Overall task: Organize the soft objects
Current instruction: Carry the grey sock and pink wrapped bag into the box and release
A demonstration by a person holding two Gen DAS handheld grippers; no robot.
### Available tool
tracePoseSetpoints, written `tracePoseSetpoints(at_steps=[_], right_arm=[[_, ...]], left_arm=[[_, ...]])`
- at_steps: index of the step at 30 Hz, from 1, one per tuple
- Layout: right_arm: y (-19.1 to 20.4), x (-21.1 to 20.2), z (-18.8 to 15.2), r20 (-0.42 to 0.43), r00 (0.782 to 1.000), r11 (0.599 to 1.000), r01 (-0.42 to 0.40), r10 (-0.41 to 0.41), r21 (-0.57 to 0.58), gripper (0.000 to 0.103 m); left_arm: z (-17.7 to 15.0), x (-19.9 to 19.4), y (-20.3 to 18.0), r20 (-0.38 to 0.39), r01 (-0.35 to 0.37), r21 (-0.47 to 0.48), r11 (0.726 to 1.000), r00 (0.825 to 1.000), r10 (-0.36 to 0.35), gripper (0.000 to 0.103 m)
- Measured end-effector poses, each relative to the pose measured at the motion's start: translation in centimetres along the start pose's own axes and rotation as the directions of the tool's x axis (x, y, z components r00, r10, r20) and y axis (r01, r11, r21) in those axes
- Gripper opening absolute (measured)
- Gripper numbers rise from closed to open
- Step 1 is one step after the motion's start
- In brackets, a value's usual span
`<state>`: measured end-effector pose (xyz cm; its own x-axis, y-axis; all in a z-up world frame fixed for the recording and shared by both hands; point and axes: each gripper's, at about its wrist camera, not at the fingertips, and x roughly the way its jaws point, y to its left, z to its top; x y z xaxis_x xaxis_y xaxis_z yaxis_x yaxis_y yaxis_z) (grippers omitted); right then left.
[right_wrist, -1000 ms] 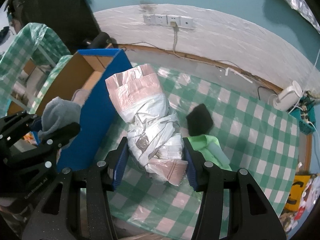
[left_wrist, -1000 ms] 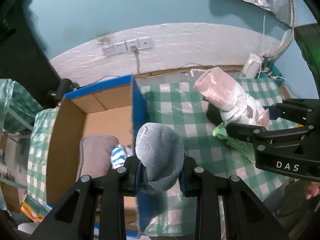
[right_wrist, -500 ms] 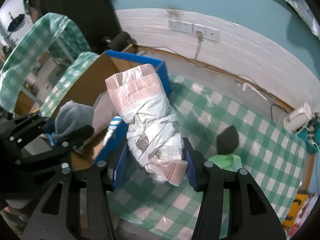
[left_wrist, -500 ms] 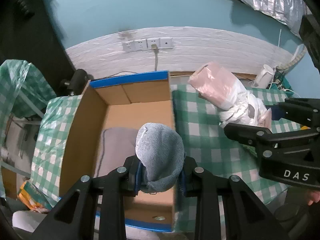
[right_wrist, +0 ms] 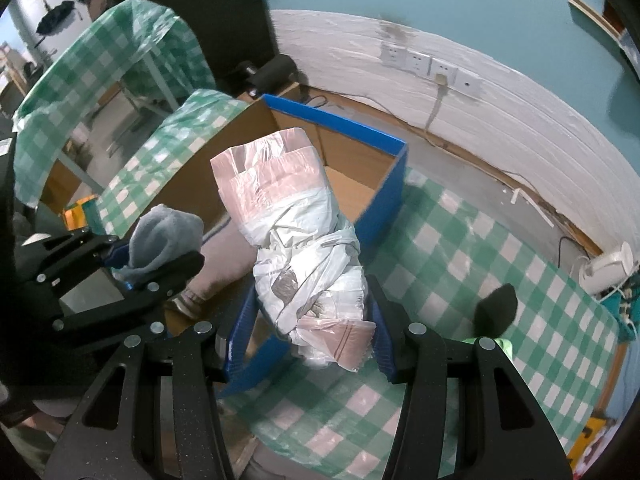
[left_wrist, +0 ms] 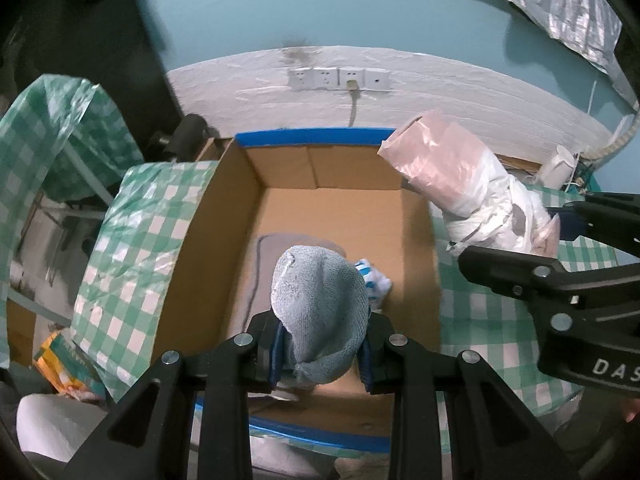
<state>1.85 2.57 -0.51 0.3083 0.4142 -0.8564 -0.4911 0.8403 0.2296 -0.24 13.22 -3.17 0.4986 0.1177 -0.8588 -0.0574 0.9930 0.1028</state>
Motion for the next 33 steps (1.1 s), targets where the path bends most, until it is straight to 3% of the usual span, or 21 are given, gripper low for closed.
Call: tracePoseSetpoints(at_steps=[22,26,30,33], right_arm=[[3.3,4.2,1.5,-0.064,0.997,0.998,-0.054,0.052,-0.023,0.052],[3.5,4.8,1.6,-0.072,0.996,0.998,-0.059,0.057,-0.018,0.054],[3.3,4.6,1.8,-0.051,0.998,0.999,-0.048,0.048,0.007,0.070],[3.1,4.3,1.8,-0.042,0.999,1.000,-0.030,0.030,0.004,0.073]], left_arm=[[-0.9,2.6,3.9,-0.067,-0.050,-0.065,0.997,0.997,0.046,0.030],[-0.9,2.8,4.0,-0.074,-0.061,-0.070,0.996,0.996,0.056,0.035],[-0.9,2.8,4.4,-0.072,-0.060,-0.079,0.995,0.996,0.054,0.043],[-1.0,2.9,4.5,-0.073,-0.065,-0.080,0.995,0.996,0.059,0.049]])
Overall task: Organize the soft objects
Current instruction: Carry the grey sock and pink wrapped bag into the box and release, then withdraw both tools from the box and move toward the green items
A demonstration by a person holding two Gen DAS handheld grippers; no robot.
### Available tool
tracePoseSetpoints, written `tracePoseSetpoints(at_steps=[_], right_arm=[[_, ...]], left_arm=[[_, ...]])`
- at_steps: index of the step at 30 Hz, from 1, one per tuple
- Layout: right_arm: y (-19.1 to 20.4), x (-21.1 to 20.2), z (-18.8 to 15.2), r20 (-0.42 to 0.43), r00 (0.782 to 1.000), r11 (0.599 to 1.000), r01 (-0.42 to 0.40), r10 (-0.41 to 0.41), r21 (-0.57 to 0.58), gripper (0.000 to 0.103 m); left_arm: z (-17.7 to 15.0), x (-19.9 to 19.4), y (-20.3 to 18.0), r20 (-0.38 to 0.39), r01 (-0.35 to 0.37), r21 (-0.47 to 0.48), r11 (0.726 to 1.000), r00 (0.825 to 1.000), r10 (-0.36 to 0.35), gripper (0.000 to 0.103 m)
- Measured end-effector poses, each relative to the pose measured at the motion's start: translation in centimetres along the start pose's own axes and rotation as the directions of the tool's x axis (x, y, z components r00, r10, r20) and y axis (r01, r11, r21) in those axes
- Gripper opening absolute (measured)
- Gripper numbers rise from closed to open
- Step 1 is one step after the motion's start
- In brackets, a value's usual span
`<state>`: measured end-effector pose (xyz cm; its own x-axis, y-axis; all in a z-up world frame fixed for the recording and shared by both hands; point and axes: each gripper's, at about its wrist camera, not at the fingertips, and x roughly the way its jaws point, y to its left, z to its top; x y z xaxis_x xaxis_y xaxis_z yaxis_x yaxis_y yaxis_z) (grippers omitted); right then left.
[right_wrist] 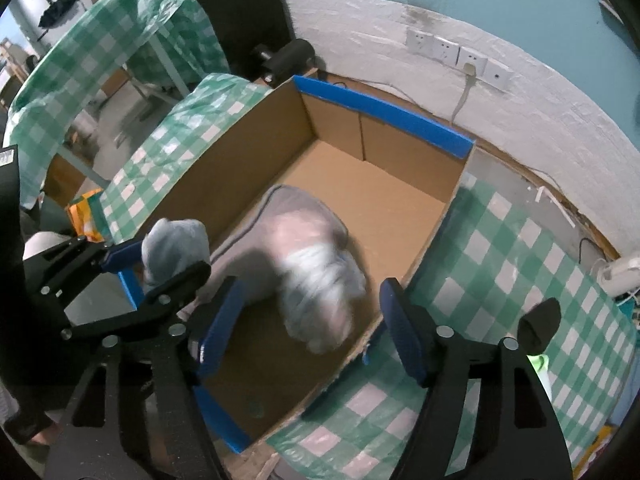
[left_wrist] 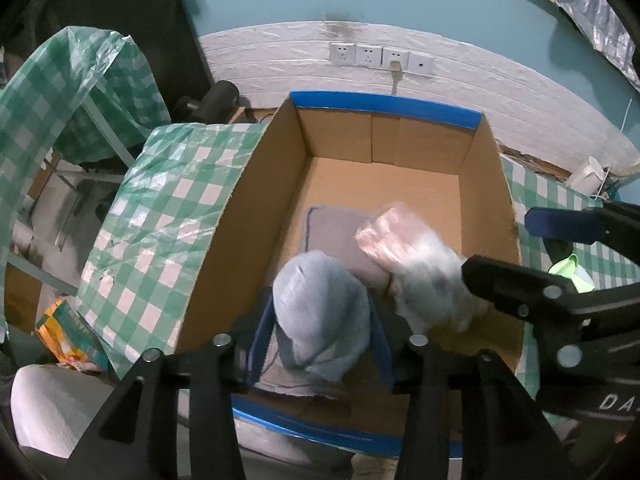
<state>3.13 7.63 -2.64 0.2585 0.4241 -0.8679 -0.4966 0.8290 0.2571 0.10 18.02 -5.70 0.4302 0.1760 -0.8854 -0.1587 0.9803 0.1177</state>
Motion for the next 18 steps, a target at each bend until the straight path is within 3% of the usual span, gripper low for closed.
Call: tracePoseSetpoints(at_steps=[5,18], right_arm=[[-0.7,-0.4,-0.1,0.009,1.000,1.000,0.012,-0.012,0.008,0.073],[-3.7,-1.9,-1.9,0.019,0.999,0.998,0.040,-0.041,0.047,0.073]], left_arm=[[0.1,-0.3,-0.3,0.014,-0.005,0.006,1.000,1.000,0.005,0.060],[0.3,-1.1,-2.6,0.033,0.002,0.060,0.998,0.999,-0.004,0.065]])
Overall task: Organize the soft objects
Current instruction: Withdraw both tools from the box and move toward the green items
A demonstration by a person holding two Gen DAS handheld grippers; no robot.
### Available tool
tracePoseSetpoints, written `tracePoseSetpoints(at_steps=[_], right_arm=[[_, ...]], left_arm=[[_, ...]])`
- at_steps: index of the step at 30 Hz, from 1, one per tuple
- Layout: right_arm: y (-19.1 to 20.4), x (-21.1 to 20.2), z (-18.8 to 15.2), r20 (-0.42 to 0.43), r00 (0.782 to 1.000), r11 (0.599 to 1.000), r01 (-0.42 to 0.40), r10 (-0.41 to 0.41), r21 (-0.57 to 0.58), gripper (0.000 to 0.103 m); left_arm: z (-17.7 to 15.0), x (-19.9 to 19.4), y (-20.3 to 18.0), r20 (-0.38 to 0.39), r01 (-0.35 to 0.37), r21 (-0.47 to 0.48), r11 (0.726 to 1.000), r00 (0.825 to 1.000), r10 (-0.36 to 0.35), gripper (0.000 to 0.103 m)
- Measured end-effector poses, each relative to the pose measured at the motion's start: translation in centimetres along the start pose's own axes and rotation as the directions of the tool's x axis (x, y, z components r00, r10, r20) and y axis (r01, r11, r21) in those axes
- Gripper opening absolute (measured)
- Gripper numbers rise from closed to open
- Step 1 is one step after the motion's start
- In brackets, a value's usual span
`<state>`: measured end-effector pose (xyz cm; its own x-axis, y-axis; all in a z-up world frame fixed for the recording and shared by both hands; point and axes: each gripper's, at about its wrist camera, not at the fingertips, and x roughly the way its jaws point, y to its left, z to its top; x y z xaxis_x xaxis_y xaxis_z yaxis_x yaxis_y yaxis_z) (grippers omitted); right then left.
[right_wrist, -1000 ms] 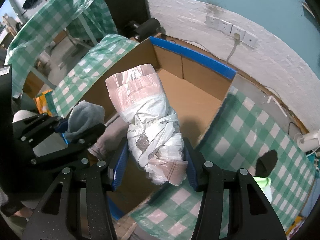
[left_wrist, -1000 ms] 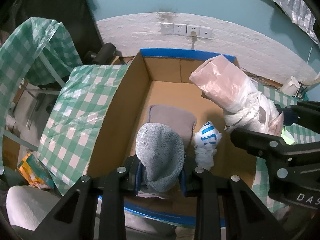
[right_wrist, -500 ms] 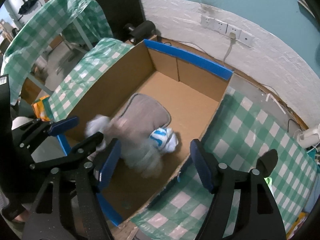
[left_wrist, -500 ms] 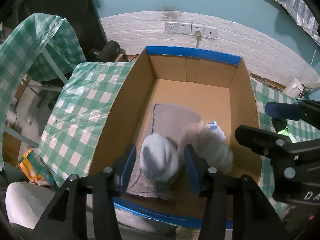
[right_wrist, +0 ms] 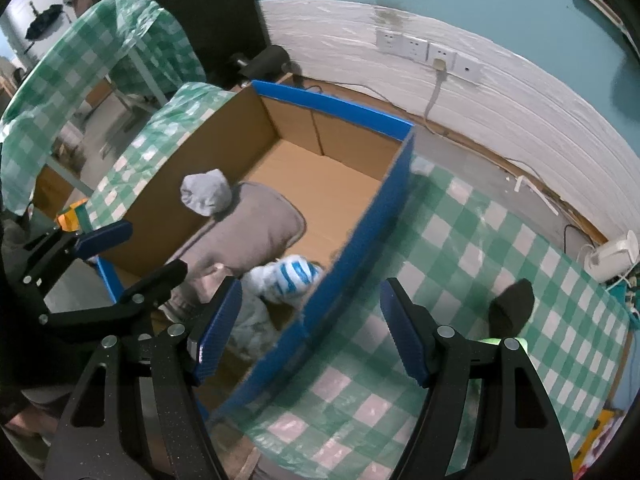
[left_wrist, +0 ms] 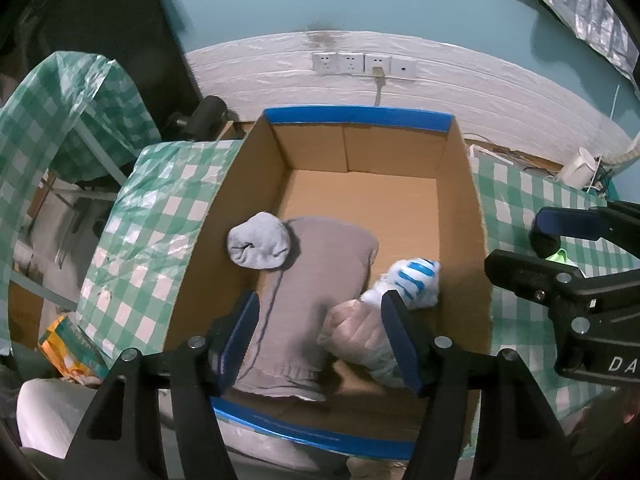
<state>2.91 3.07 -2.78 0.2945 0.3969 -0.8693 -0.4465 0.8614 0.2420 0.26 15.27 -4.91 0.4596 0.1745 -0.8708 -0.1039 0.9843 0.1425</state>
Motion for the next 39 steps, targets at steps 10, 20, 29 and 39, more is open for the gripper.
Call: tracePoseSetpoints(at_steps=[10,20,29,39], right_arm=[[-3.1,-1.4,-1.7,0.010,0.999,0.999,0.030,-0.030,0.037,0.073],[-7.1,-2.7,-4.1,0.017,0.998,0.993,0.058,-0.060,0.101,0.073],[-10.4,-4.1,-6.2,0.028,0.996,0.985,0.074,-0.079,0.157,0.073],[-15.6,-4.8,-9.1,0.026,0.995,0.964,0.091,-0.100,0.251,0.073]], left_arm=[[0.5,-0.7,-3.3,0.018,0.010,0.059,0.998,1.000,-0.011,0.071],[0.9,-0.9,-7.2,0.019,0.028,0.127,0.992,0.999,-0.031,0.073],[1.1,-0.8,-10.6,0.015,0.042,0.177,0.983,0.999,-0.046,0.074],[1.3,0.4,-15.2,-0.030,0.101,0.224,0.969,0.995,-0.097,0.074]])
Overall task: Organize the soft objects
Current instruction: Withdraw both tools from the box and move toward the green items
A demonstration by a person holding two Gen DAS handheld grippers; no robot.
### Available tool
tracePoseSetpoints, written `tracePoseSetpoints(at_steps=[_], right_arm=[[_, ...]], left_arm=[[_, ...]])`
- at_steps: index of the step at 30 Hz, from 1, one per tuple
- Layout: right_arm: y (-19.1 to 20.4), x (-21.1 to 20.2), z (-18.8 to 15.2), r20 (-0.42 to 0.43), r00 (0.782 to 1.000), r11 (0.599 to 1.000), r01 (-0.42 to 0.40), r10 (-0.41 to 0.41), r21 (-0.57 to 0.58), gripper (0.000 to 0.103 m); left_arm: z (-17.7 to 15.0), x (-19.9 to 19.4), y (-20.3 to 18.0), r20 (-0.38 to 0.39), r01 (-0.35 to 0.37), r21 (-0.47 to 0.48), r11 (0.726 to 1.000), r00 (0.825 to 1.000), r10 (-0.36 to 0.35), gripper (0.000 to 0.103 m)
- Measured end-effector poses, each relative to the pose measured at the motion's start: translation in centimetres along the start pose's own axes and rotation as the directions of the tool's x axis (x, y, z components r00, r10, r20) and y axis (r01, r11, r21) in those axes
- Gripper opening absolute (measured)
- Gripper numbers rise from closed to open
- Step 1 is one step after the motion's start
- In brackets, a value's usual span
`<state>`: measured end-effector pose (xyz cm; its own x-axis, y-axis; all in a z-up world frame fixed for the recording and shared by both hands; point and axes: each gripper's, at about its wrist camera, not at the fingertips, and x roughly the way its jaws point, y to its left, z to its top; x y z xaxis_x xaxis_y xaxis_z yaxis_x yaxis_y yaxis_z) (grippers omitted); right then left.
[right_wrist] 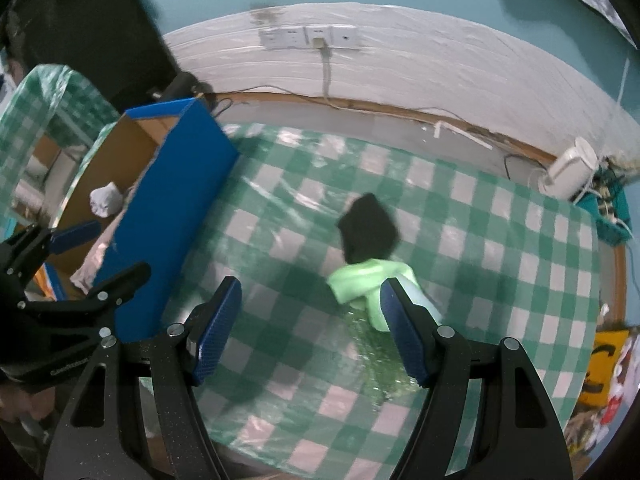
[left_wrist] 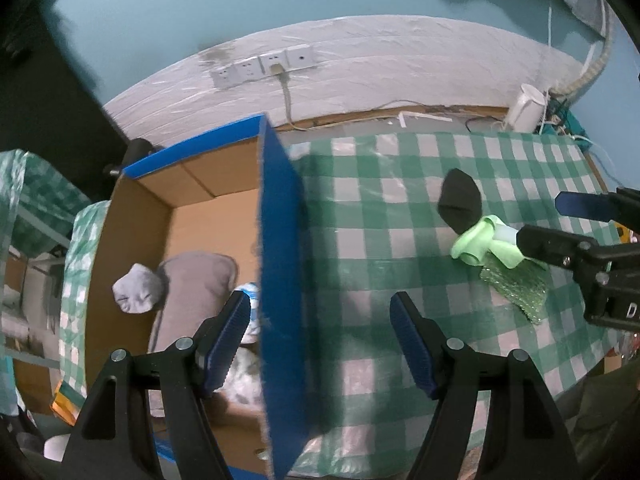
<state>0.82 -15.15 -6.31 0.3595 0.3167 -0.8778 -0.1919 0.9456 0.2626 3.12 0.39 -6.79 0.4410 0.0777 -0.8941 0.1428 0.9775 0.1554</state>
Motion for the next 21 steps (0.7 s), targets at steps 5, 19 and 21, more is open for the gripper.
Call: tracePoseSetpoints(at_steps=[5,19,21], right_arm=[[-3.2,0.3,-0.4,-0.007,1.000,0.999,0.014,-0.013,0.040,0.073],[-9.5,4.6,-1.6,-0.067,0.997,0.993,0.051,-0.043,0.107,0.073],[-9.9,5.7,-1.9,-0.086,0.995,0.993,0.054,-0.045,0.108,0.073]], left_arm=[[0.6,1.2,-2.6,-0.027,0.006,0.044,0.999,1.000,-0.005,0.074],[2.0,5.3,-7.0,-0.105,0.014,0.102,0.995,0.994,-0.003,0.074],[2.1,6.1,-7.4,-0.119,0.015,0.100,0.995,0.993,-0.003,0.074]])
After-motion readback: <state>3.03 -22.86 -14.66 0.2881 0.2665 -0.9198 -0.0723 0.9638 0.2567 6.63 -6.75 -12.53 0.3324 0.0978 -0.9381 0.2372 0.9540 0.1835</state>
